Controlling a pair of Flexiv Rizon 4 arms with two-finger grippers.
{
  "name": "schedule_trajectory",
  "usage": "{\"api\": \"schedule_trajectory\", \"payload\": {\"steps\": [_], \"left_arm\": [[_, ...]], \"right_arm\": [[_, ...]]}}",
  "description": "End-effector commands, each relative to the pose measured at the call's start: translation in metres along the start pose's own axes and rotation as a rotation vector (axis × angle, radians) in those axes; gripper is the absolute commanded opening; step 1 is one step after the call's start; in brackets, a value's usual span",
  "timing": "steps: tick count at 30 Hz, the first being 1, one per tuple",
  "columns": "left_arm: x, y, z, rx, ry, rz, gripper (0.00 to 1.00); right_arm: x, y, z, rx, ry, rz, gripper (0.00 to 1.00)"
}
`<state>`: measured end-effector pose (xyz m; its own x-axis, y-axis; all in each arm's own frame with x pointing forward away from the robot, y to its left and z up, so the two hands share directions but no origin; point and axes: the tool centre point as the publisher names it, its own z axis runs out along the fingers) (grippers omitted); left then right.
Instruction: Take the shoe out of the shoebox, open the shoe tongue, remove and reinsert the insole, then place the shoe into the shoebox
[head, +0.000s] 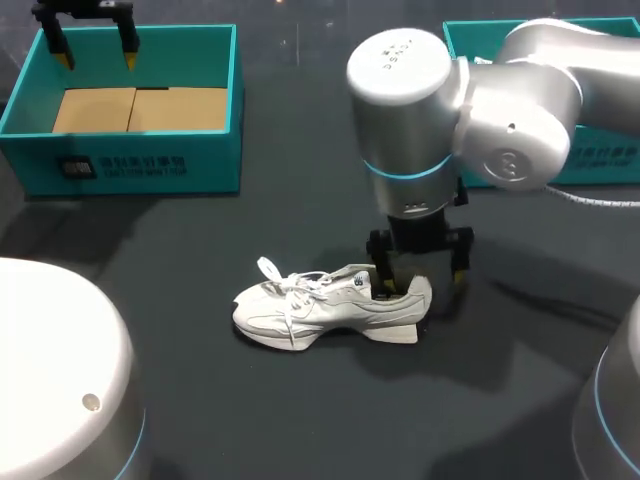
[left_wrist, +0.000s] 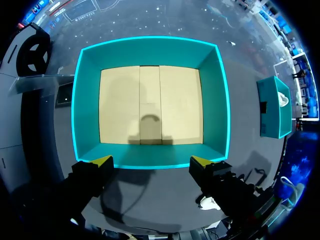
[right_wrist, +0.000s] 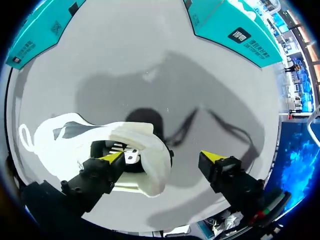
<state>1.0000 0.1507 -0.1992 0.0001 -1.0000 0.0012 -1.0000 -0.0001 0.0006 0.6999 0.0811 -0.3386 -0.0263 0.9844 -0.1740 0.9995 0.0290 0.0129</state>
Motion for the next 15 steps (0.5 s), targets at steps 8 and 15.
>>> {"api": "schedule_trajectory", "payload": {"steps": [8,15], "left_arm": [[0.000,0.000,0.000,0.000,0.000,0.000,1.00],[0.000,0.000,0.000,0.000,0.000,0.000,1.00]], "right_arm": [[-0.052,-0.010,-0.058,-0.081,0.537,-0.512,1.00],[-0.052,-0.010,-0.058,-0.081,0.537,-0.512,1.00]]}}
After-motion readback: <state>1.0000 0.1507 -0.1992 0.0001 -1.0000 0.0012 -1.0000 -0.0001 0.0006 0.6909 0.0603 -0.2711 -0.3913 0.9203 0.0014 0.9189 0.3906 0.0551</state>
